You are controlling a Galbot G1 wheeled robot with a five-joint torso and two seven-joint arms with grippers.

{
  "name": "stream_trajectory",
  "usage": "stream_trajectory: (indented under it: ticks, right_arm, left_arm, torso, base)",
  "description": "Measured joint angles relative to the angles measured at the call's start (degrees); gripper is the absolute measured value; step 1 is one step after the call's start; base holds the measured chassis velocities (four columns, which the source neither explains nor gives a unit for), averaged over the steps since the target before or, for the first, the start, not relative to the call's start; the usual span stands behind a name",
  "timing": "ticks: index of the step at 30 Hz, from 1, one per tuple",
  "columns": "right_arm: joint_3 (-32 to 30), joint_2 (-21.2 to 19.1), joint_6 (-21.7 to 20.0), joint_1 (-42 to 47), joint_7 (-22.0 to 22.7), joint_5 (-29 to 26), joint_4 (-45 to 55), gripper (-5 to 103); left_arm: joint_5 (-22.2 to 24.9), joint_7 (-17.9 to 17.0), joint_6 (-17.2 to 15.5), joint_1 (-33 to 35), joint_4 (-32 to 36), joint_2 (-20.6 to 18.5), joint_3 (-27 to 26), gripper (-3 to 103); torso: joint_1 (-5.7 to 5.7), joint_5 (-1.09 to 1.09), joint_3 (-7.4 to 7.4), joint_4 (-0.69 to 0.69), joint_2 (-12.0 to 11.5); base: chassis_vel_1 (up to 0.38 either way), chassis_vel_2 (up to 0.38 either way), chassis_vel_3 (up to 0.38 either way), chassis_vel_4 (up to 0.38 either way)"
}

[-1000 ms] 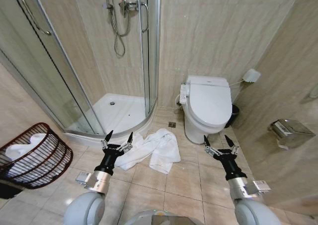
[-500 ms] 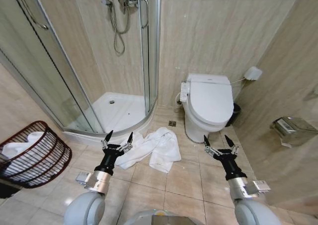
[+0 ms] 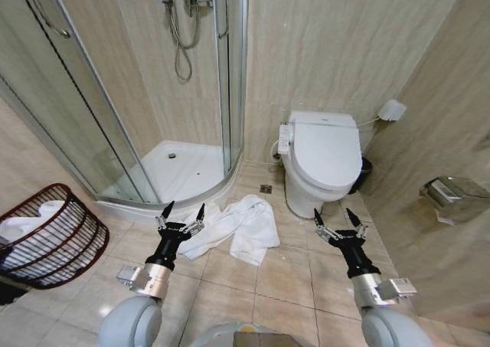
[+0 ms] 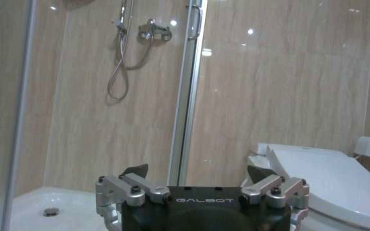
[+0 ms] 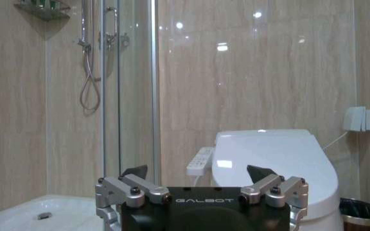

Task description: Discard the used towel into the hamper.

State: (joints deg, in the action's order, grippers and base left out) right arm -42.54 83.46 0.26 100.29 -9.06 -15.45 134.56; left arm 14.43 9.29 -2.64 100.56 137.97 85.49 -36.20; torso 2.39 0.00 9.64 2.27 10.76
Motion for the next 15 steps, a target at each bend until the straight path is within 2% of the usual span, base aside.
stream_trajectory:
  ticks: [6,15]
  right_arm:
    - [0.00,0.00,0.00,0.00,0.00,0.00,0.00,100]
    - [0.00,0.00,0.00,0.00,0.00,0.00,0.00,100]
  left_arm:
    - [0.00,0.00,0.00,0.00,0.00,0.00,0.00,100]
    - [0.00,0.00,0.00,0.00,0.00,0.00,0.00,100]
  torso:
    - [-0.41,0.00,-0.89,0.00,-1.31]
    - [-0.49,0.00,-0.97,0.00,-1.47]
  base:
    - [0.000,0.000,0.000,0.000]
    - [0.000,0.000,0.000,0.000]
